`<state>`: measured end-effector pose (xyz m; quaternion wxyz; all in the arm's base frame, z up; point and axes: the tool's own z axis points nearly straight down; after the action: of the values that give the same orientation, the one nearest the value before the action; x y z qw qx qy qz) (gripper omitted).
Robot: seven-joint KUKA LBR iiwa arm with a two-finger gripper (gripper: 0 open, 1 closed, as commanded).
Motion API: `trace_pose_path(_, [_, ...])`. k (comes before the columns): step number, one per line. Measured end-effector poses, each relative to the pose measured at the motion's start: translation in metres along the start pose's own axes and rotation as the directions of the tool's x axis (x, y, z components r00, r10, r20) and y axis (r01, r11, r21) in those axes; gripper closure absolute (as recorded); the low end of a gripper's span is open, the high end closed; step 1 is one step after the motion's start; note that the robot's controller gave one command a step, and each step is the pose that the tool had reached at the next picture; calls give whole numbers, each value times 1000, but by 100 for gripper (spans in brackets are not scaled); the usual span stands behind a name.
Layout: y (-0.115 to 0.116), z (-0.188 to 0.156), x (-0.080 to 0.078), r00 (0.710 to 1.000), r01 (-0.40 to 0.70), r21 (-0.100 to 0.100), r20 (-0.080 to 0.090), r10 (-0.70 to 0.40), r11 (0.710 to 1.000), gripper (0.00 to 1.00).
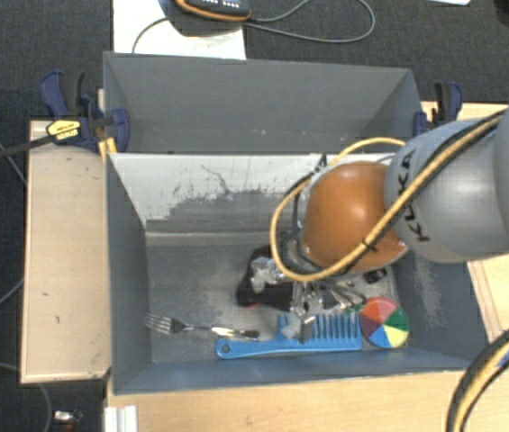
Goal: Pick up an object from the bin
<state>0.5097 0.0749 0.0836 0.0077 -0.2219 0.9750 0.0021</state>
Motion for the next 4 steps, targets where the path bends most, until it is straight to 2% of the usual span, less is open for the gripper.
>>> trace_pose_path(1, [-3, 3, 3, 969, -248, 0, -3, 248, 969, 0])
trace_pose_path(2, [-5, 12, -1, 992, -126, 0, 0, 126, 992, 100])
trace_pose_path(3, [-5, 12, -1, 992, -127, -1, 0, 127, 992, 100])
trace_pose_path(4, [-7, 12, 9, 997, 74, 0, 3, -74, 997, 100])
